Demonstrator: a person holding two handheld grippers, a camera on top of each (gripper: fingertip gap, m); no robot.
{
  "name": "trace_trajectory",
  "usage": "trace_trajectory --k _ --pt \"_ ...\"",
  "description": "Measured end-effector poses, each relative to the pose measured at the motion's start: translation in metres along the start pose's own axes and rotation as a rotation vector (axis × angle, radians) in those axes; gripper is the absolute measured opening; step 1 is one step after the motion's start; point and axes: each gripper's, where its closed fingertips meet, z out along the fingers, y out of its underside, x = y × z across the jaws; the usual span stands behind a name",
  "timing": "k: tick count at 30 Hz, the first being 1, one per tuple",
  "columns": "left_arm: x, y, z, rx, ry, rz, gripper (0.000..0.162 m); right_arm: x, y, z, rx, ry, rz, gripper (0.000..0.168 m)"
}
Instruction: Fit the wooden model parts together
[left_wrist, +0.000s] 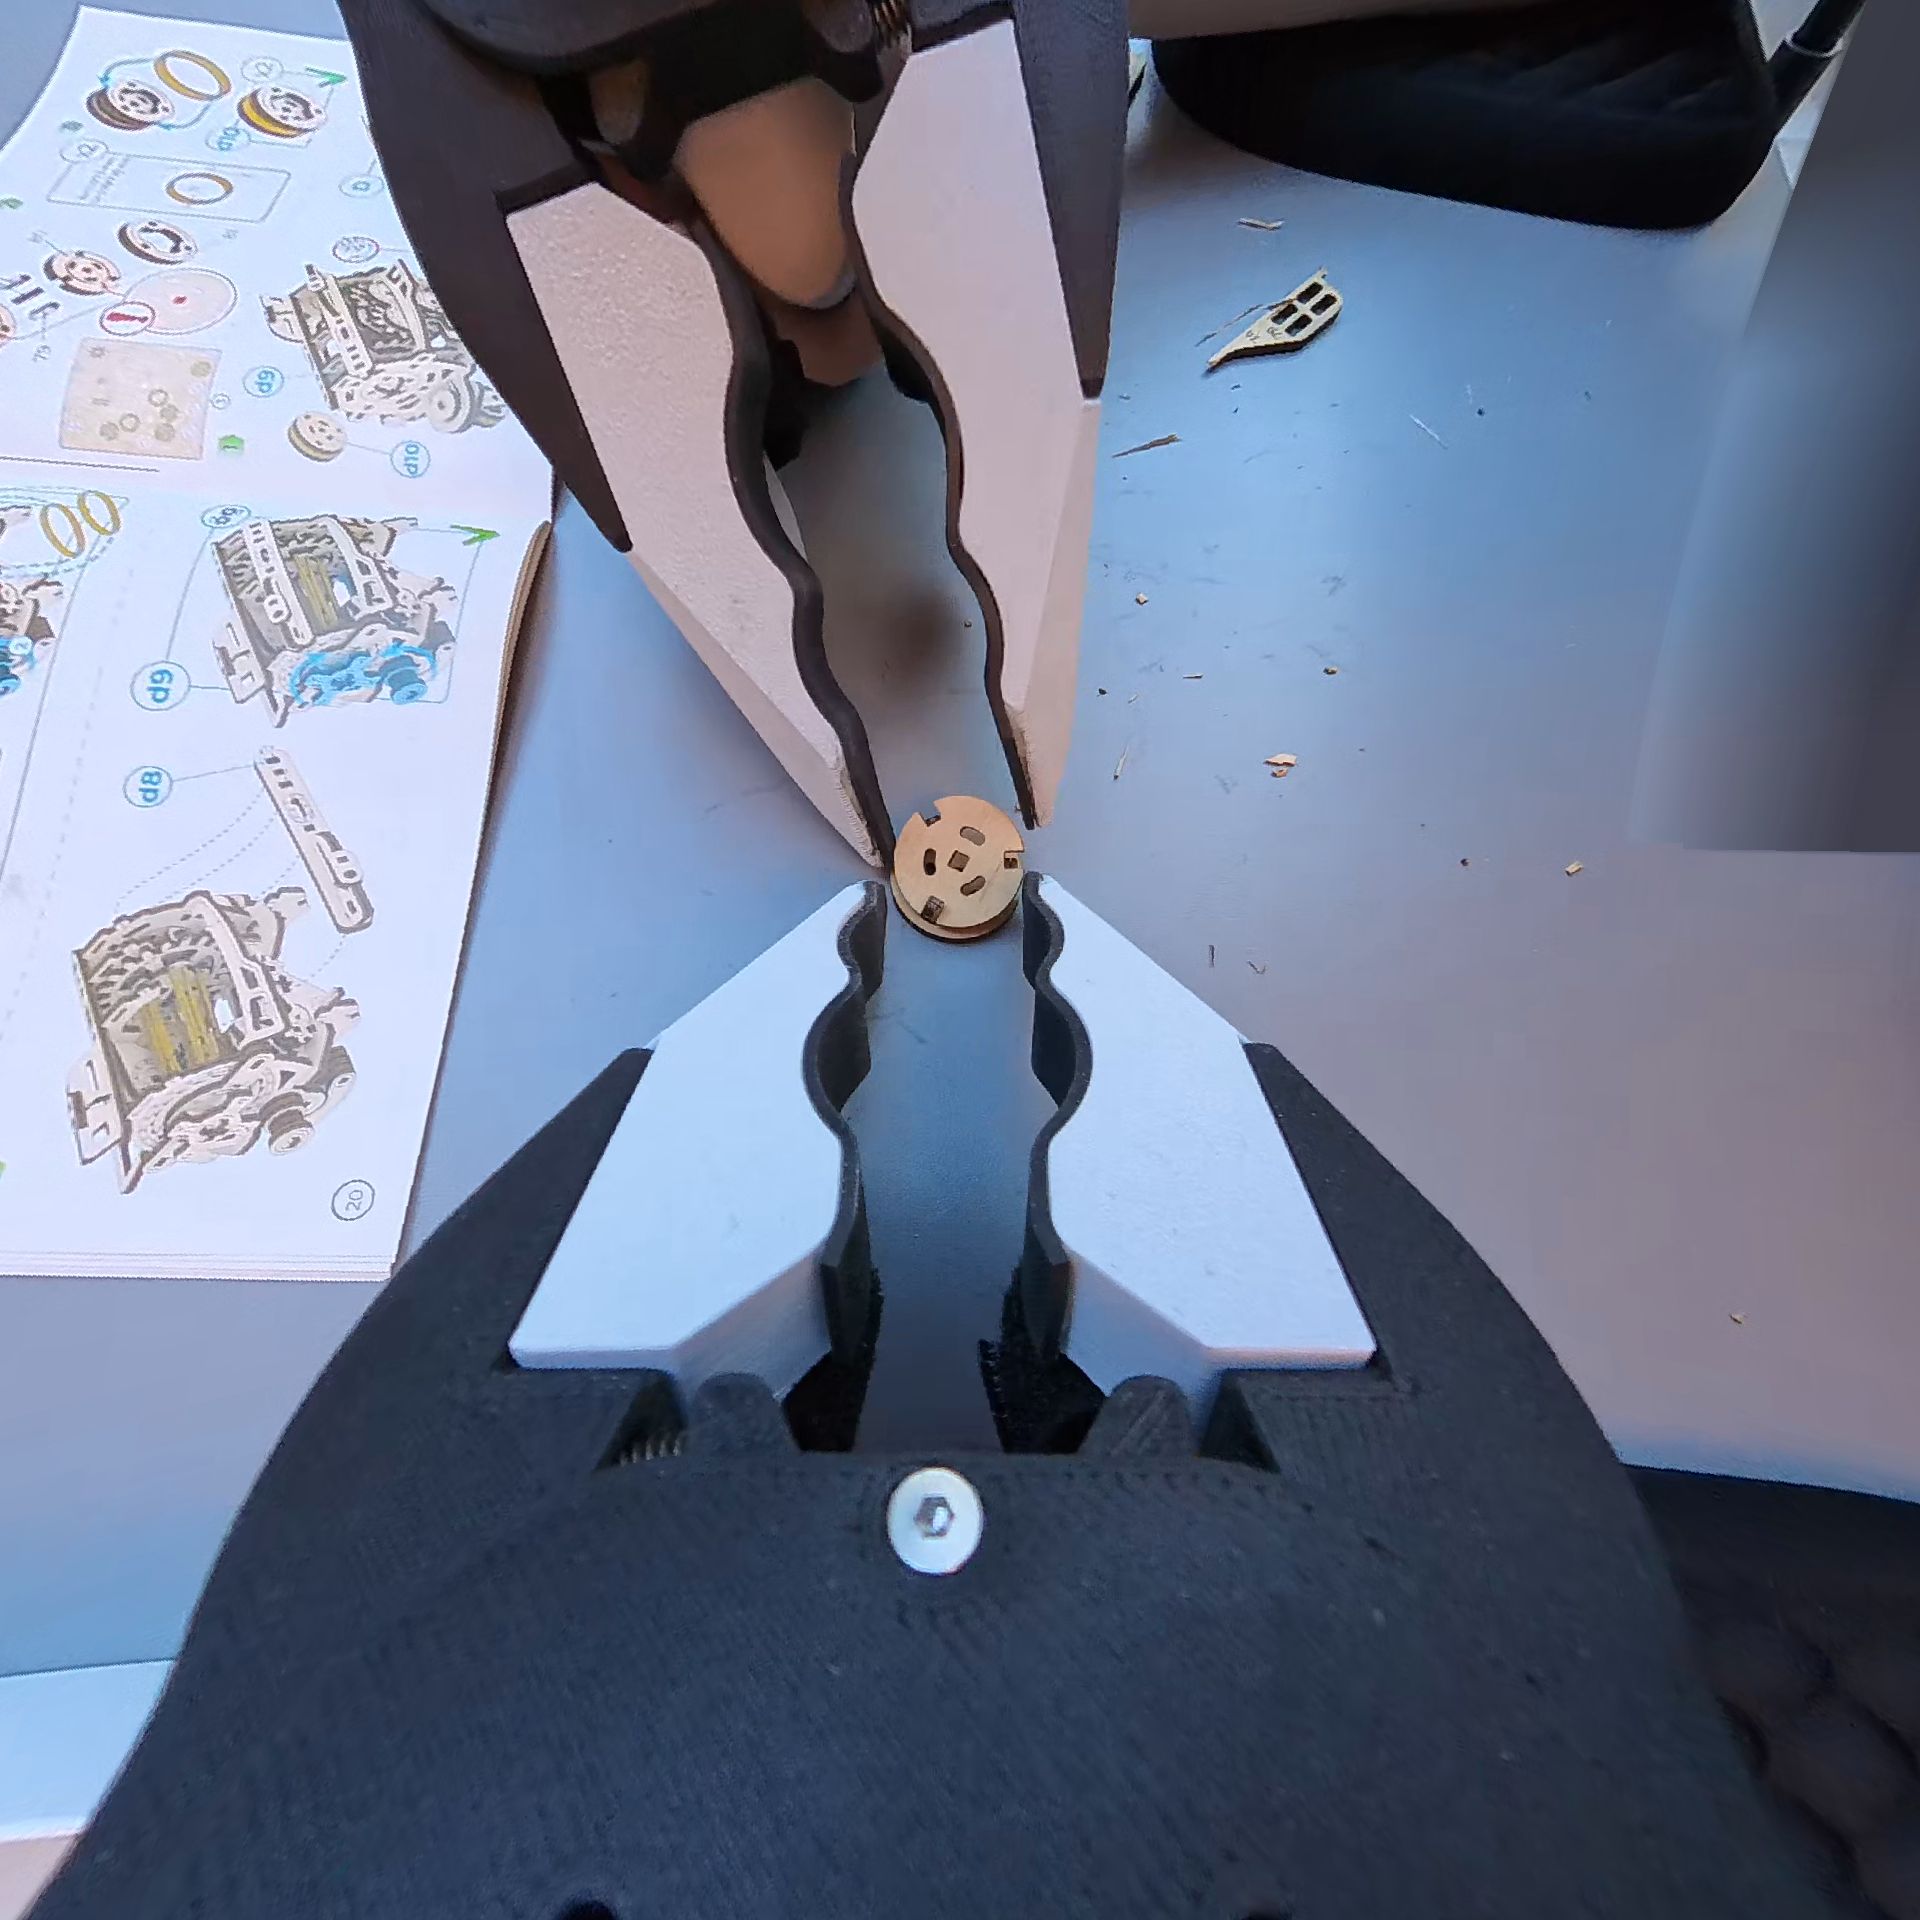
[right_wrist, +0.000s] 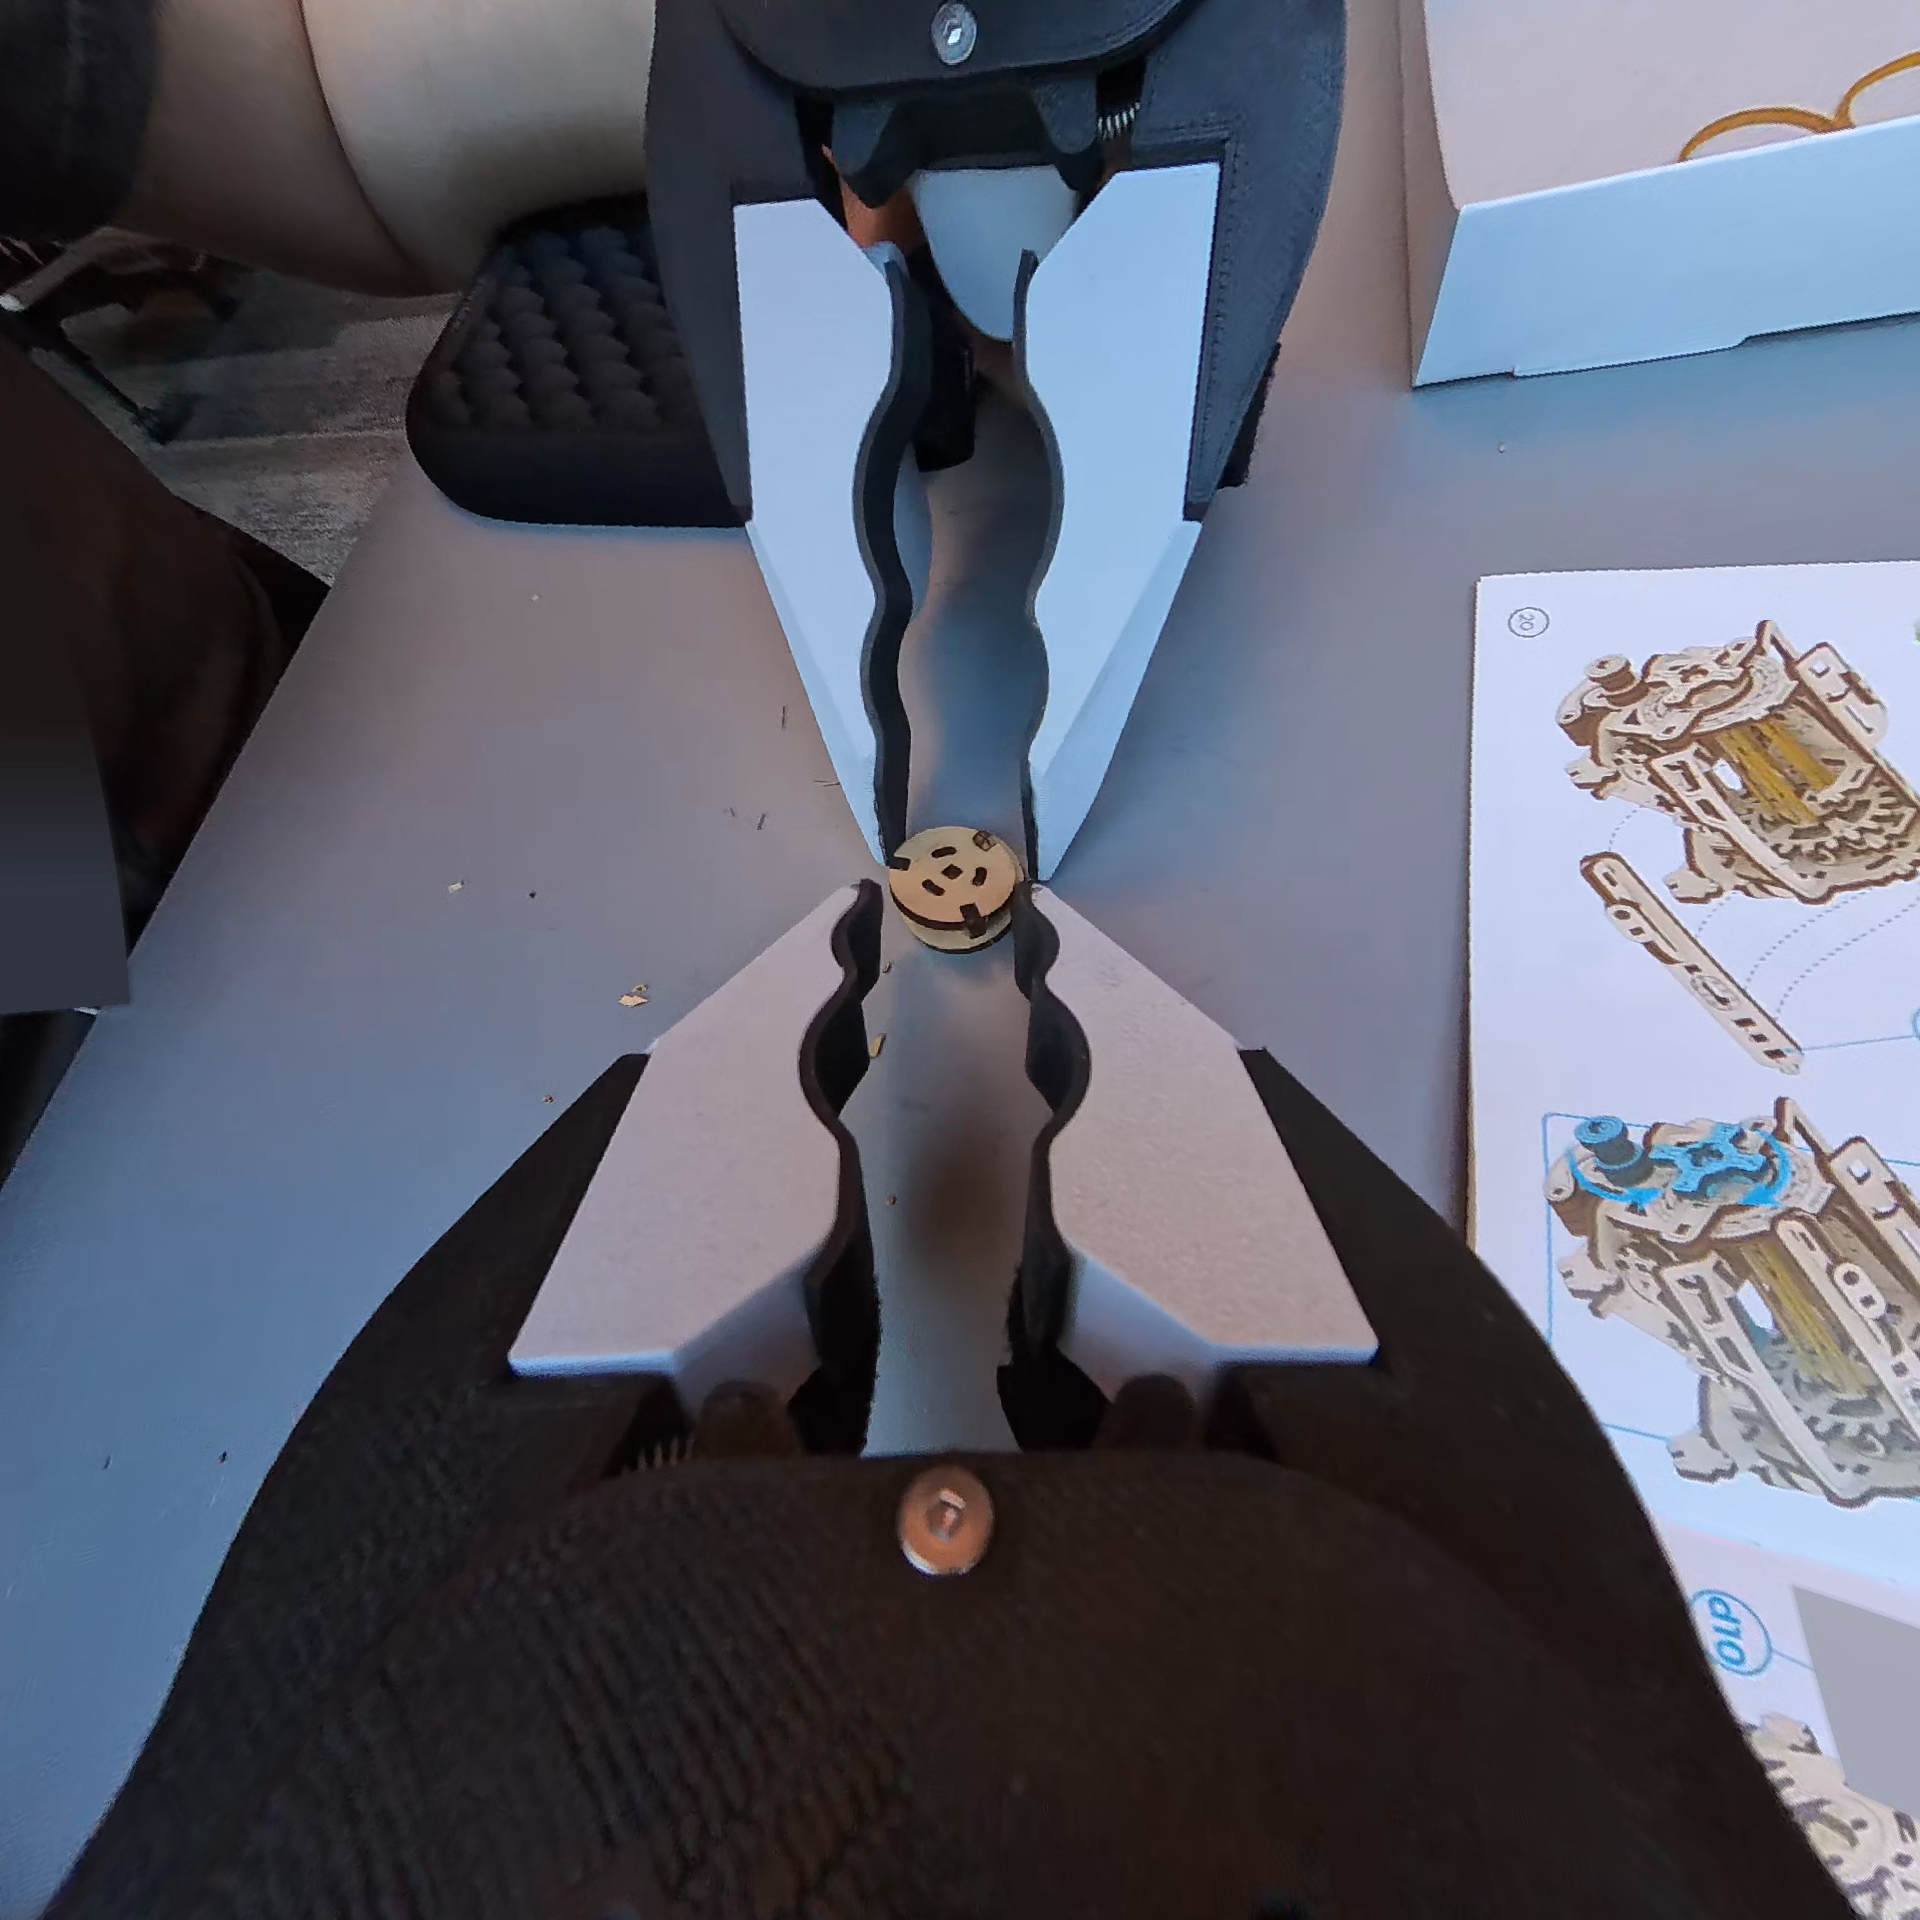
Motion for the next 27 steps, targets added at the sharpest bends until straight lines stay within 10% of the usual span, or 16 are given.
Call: trace_trajectory --k 27 --pt "-0.006 -0.005 -0.006 0.047 -0.054 0.011 0.024 0.006 -0.009 -0.006 0.034 0.095 -0.086 0.022"
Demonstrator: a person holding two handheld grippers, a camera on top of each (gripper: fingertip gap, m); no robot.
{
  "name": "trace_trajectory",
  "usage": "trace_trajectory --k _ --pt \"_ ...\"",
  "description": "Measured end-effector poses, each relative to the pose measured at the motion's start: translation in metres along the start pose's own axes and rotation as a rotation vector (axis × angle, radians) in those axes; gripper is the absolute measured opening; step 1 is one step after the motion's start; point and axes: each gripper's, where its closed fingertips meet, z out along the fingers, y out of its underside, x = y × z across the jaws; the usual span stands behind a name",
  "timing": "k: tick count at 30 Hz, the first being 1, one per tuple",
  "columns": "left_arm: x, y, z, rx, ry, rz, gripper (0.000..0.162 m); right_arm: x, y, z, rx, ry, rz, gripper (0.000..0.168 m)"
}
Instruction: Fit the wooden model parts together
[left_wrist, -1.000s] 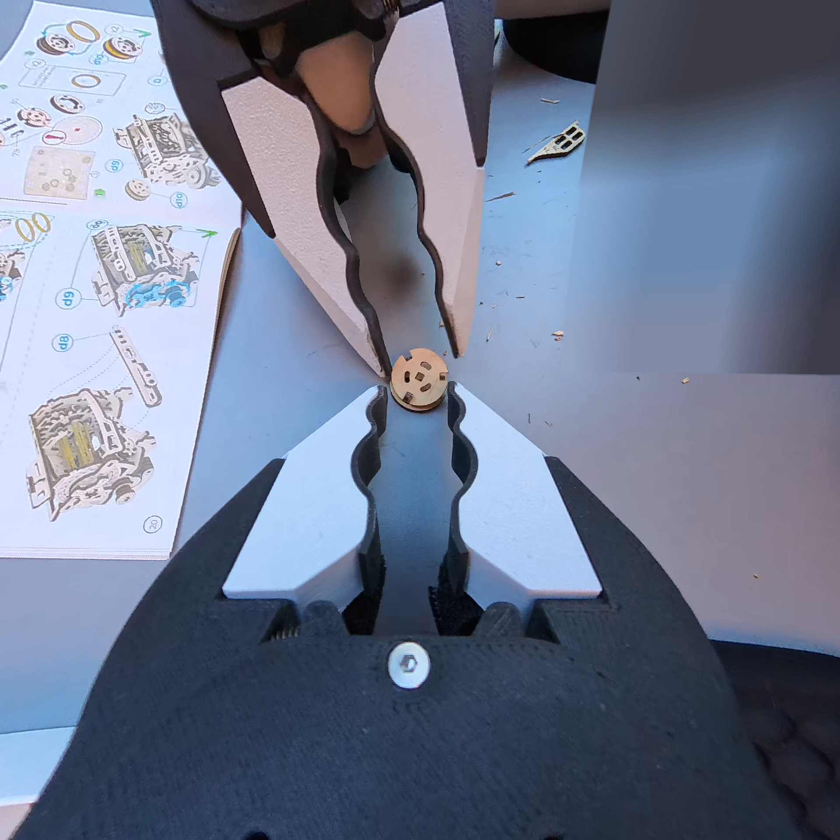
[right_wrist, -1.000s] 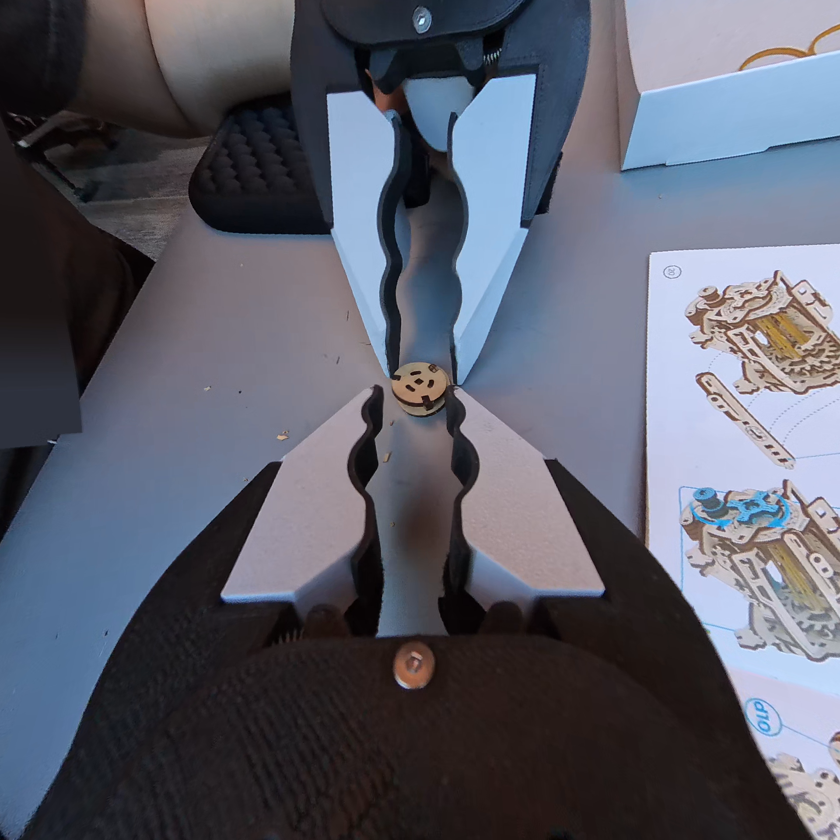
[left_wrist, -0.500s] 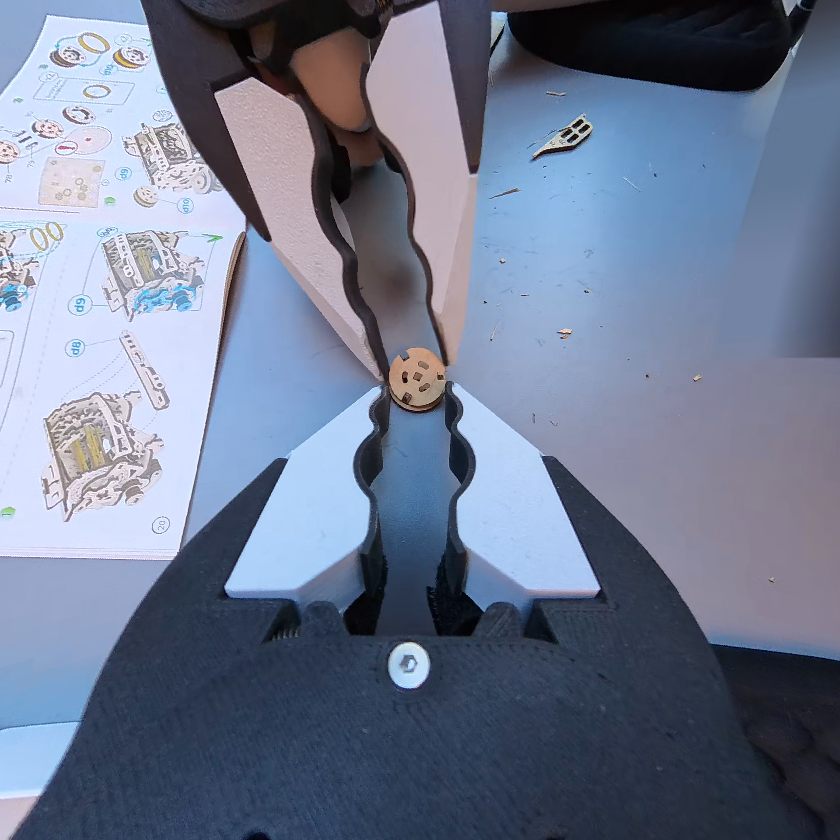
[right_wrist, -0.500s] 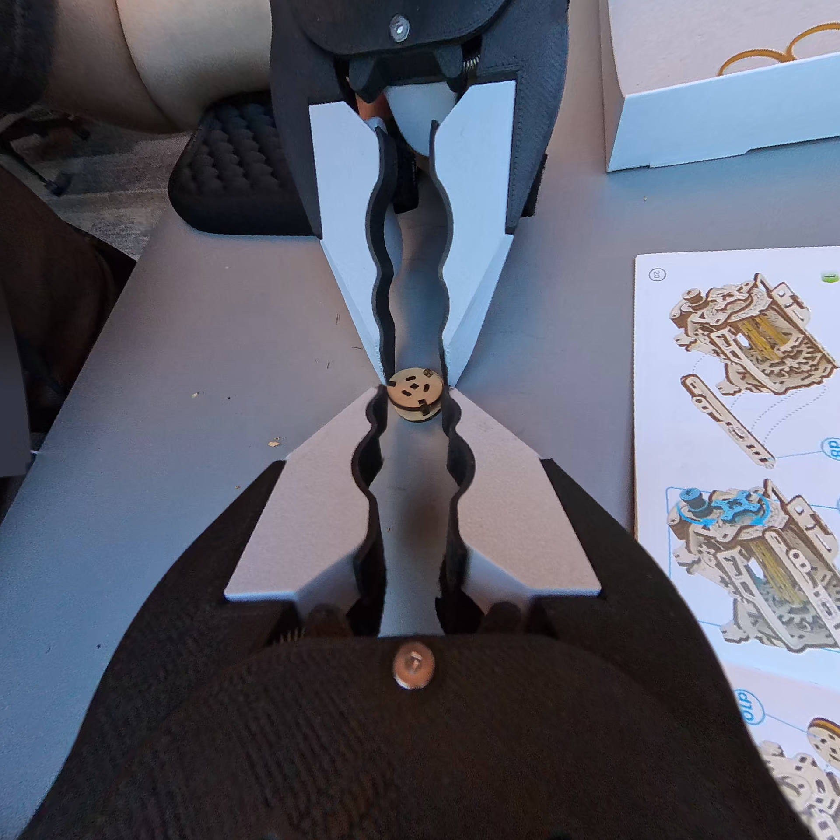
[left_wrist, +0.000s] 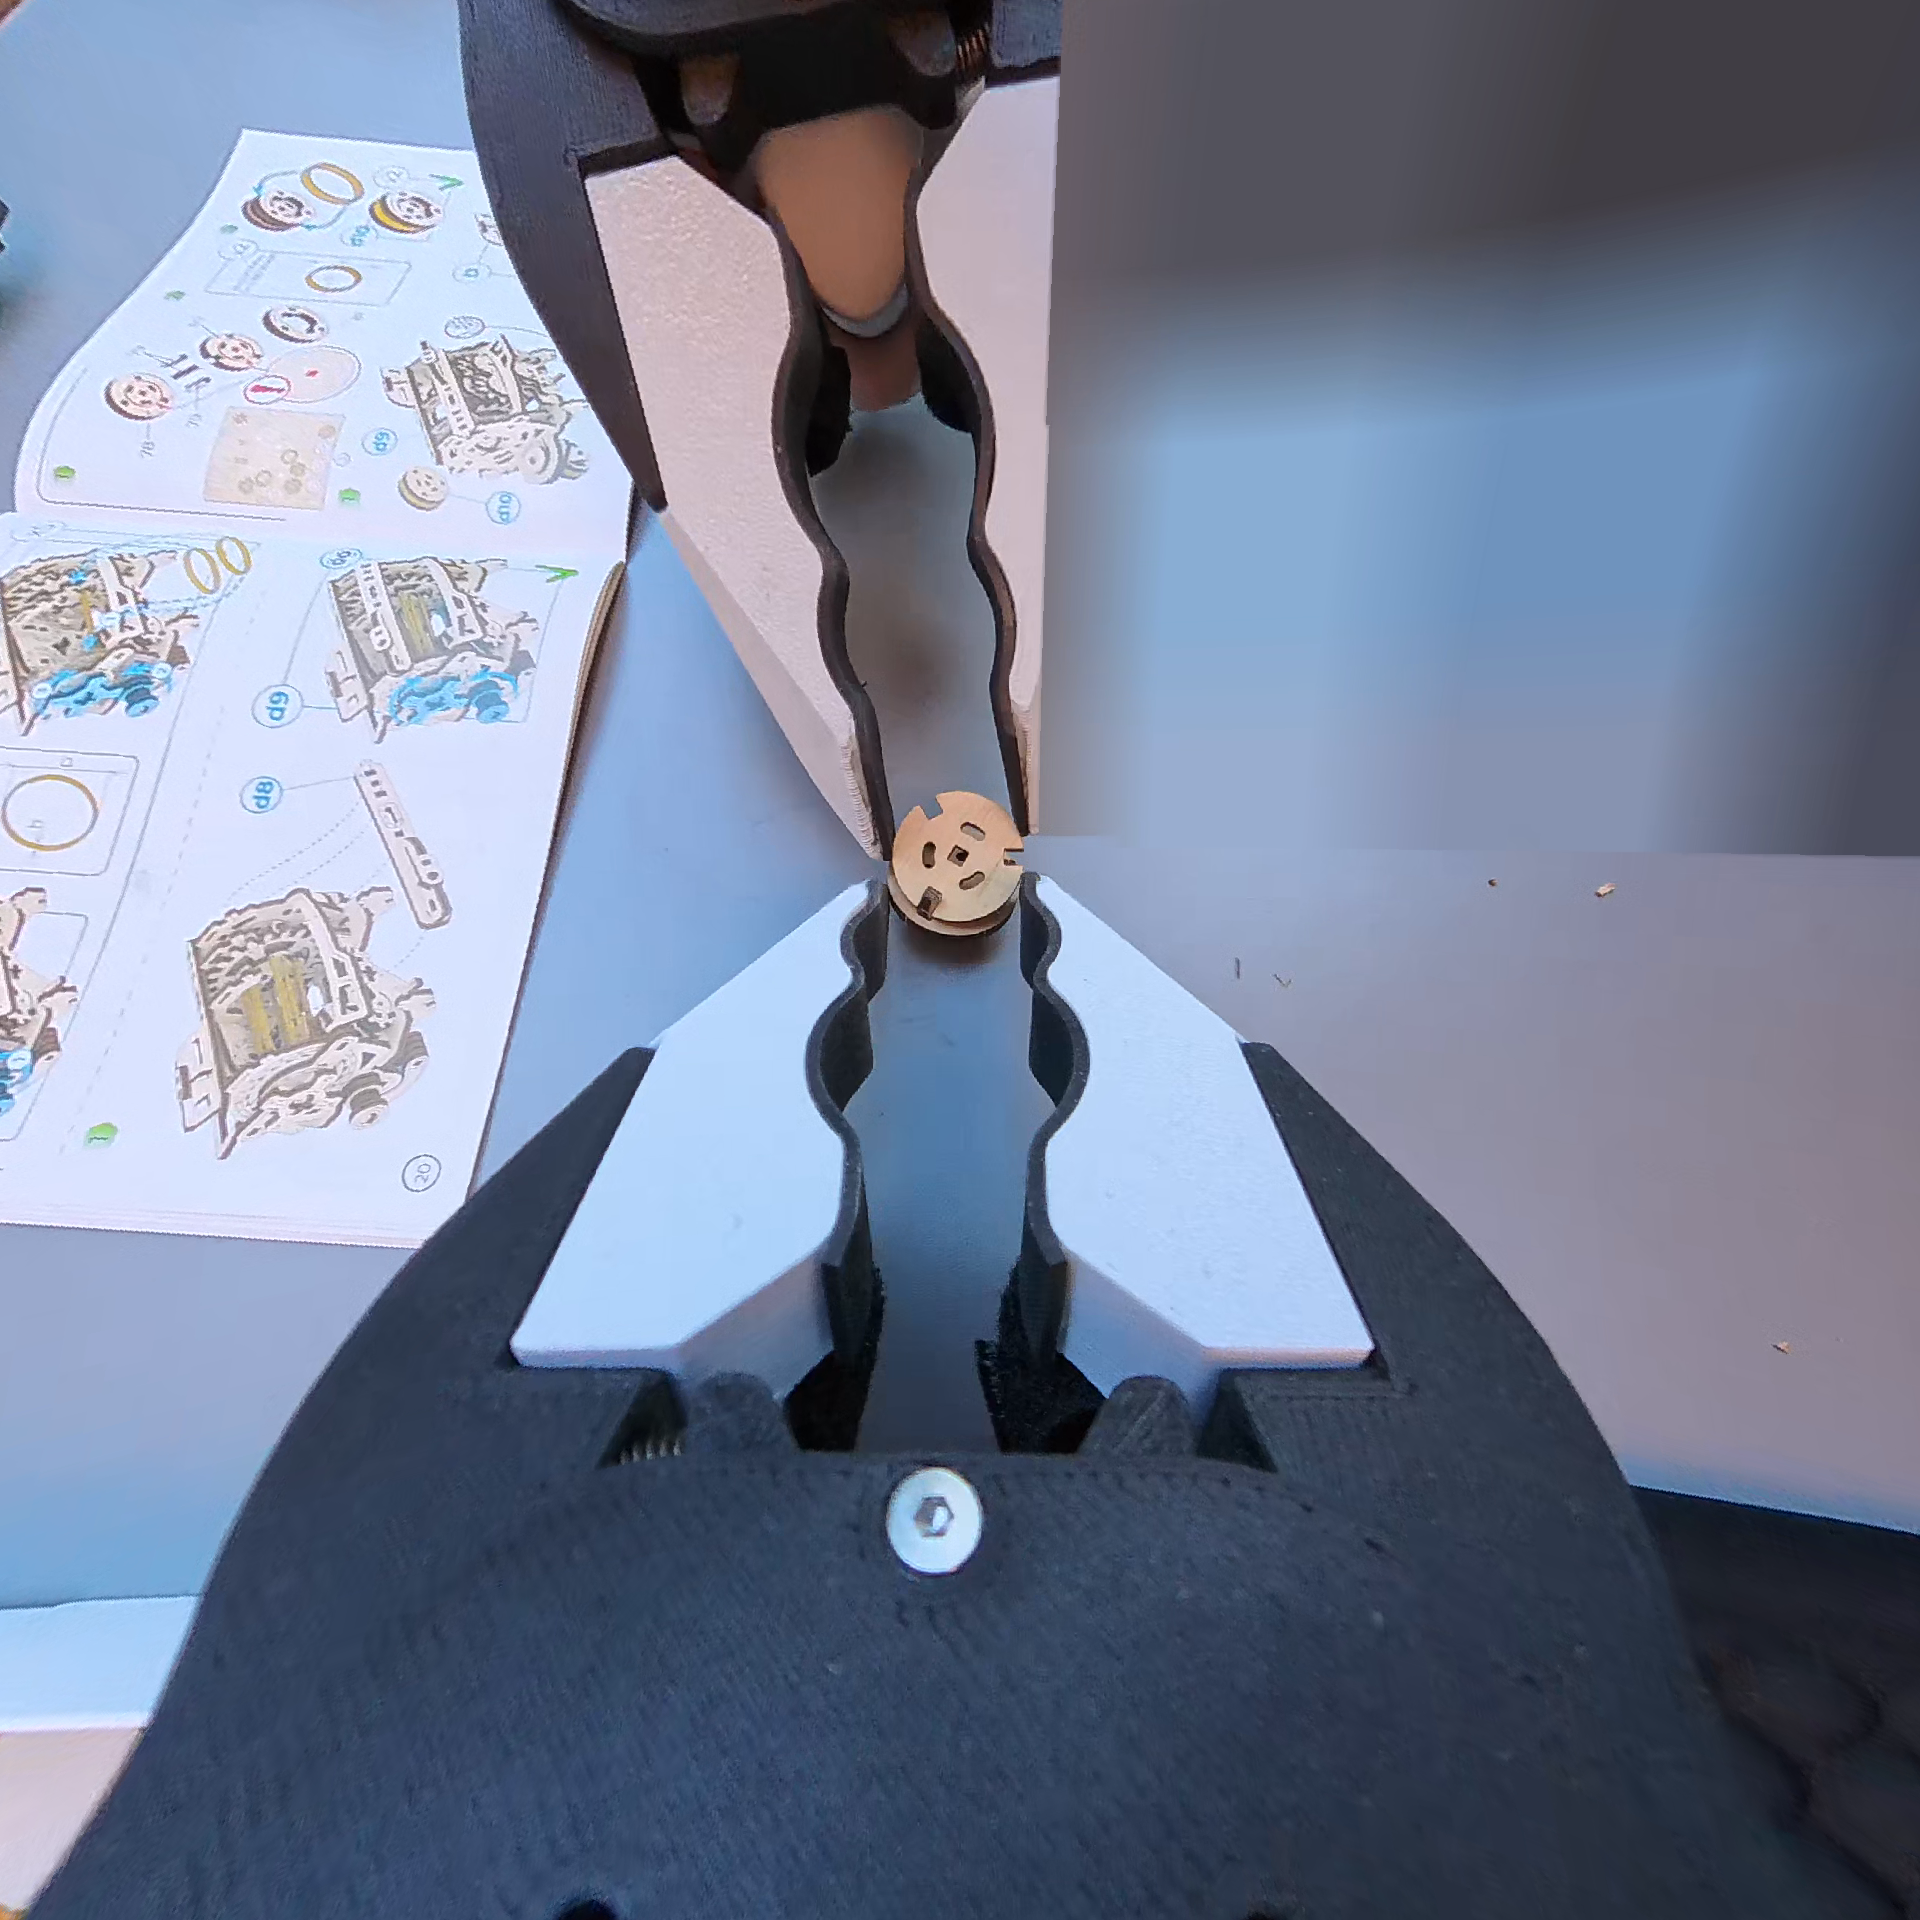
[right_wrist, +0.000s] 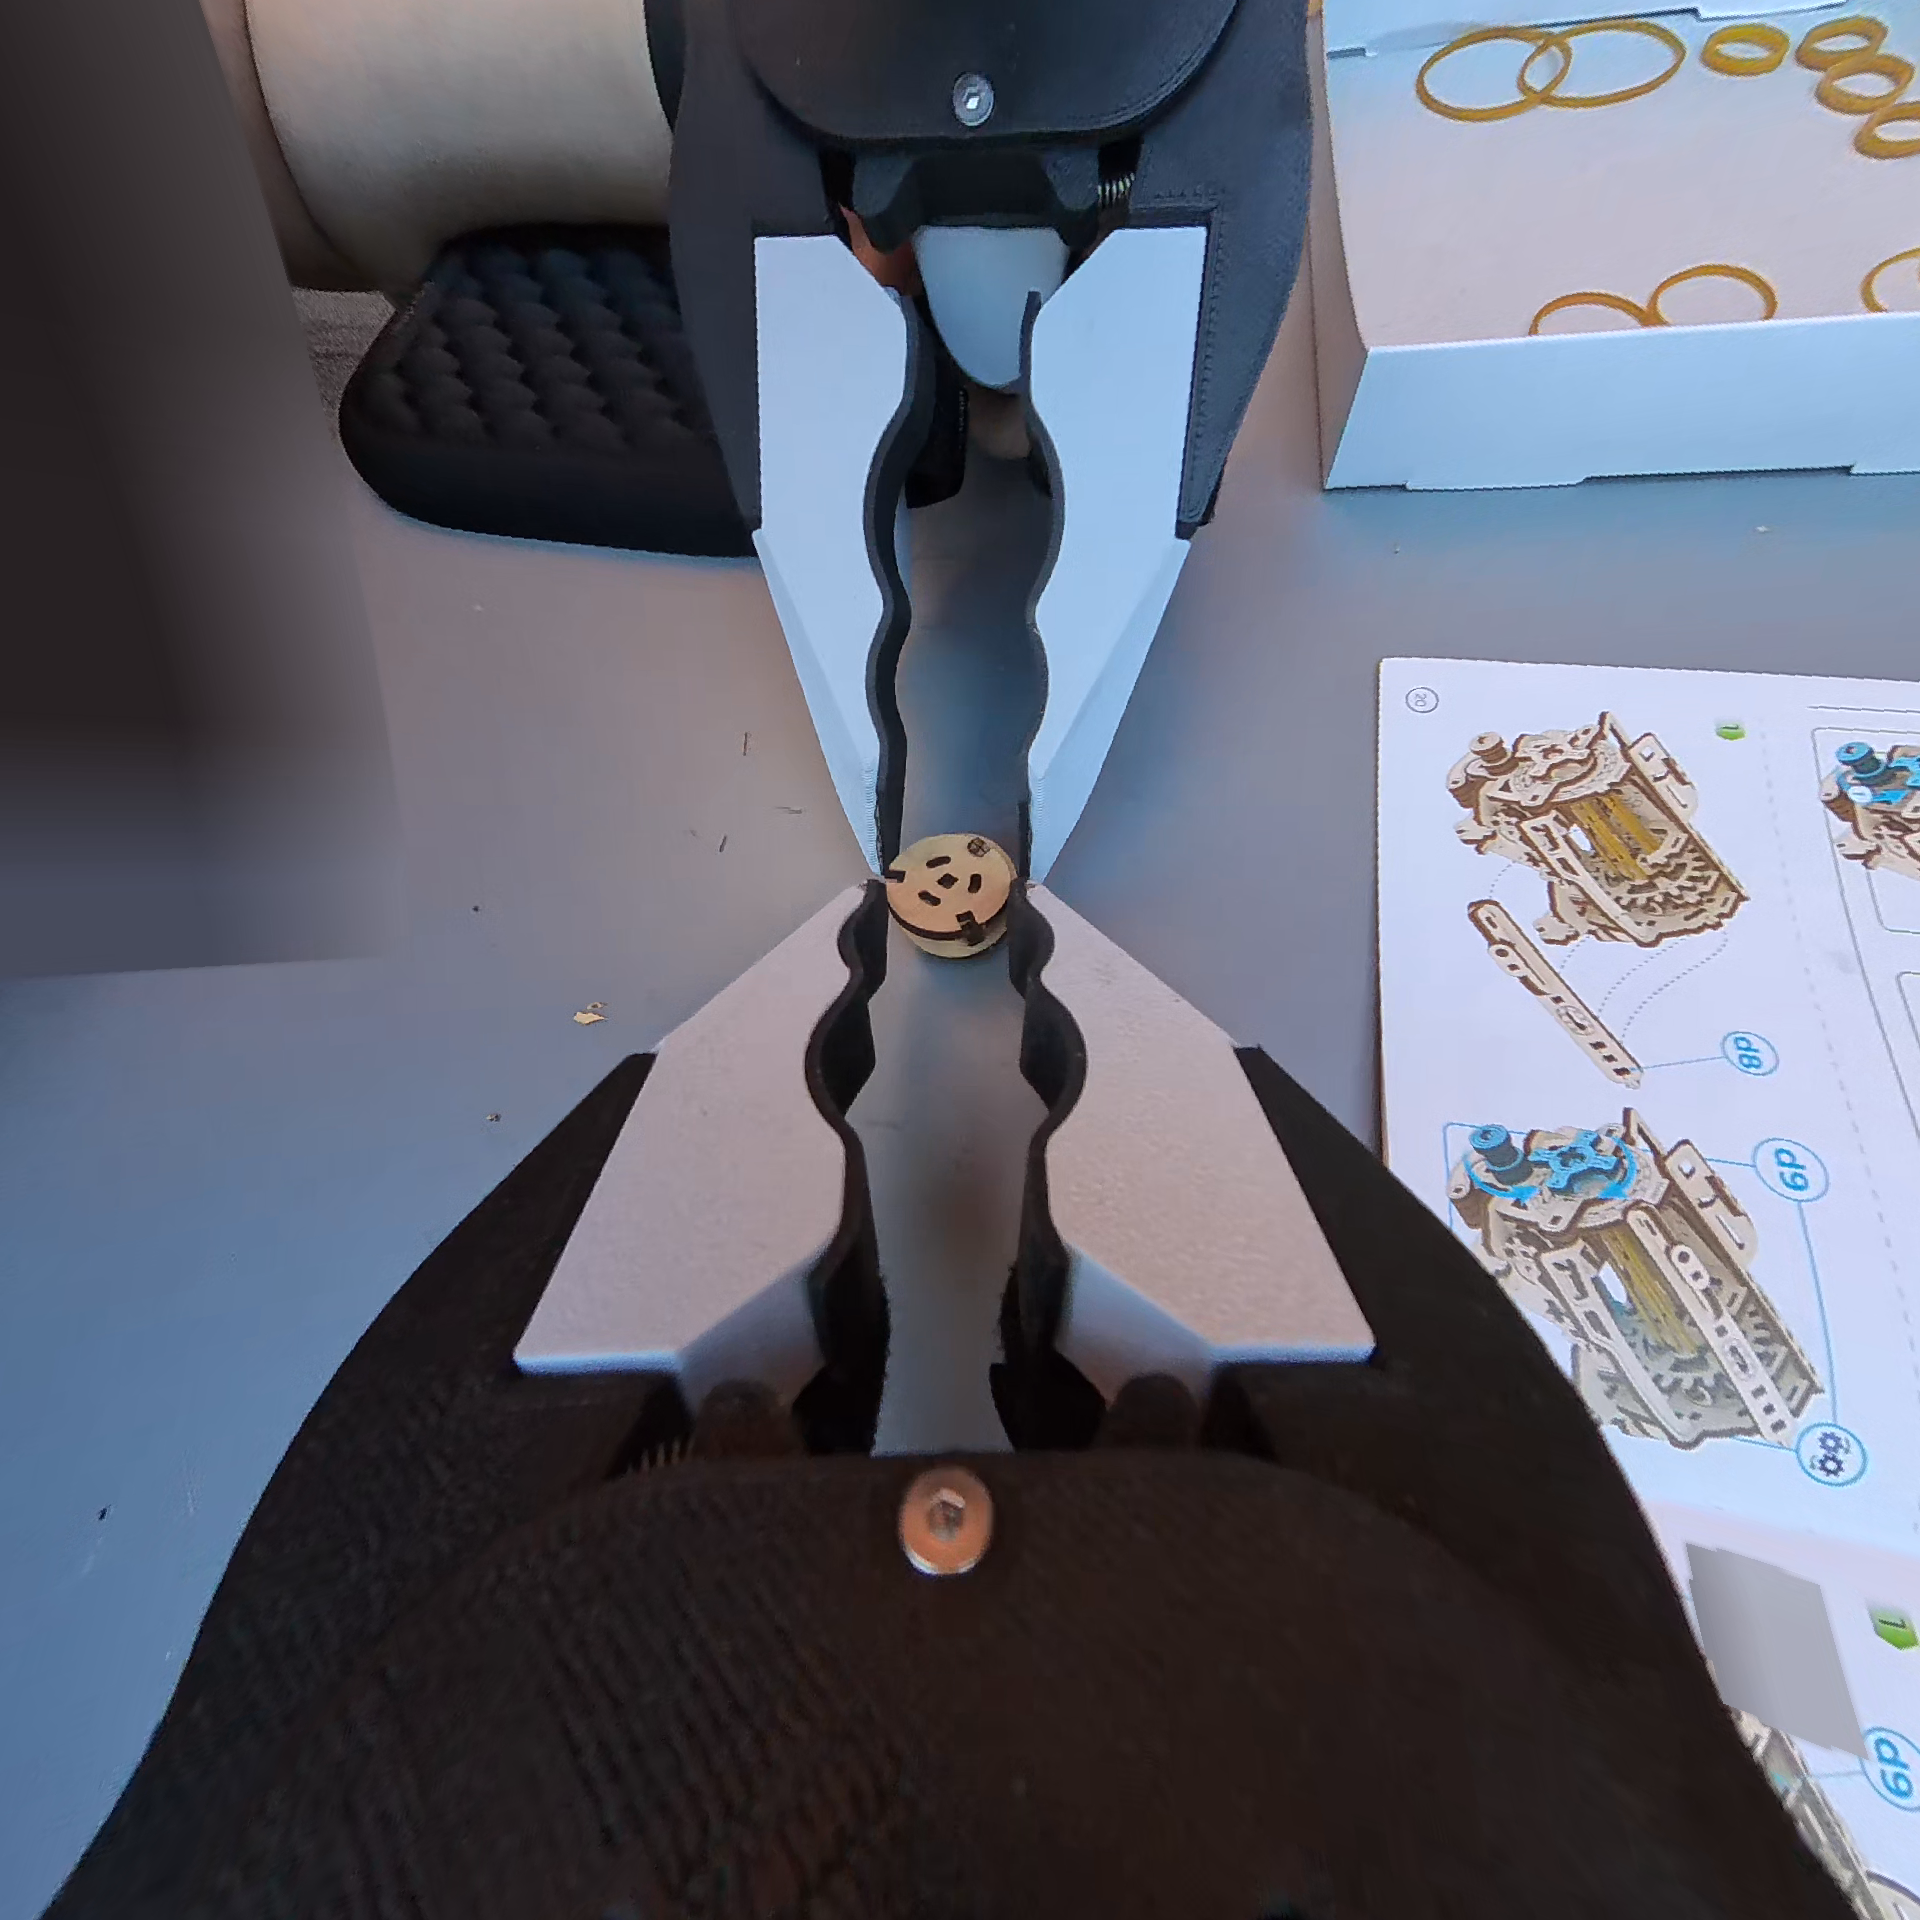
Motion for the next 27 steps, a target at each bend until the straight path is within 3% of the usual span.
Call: trace_trajectory --k 12,27 --pt "-0.0028 0.0081 0.0024 -0.052 -0.015 -0.009 0.032 0.0028 0.0015 0.0026 0.003 0.006 0.012 0.022" --pt "-0.0058 0.008 0.0027 -0.051 -0.026 -0.028 0.026 0.0068 0.0036 0.0054 -0.007 0.049 -0.017 0.022"
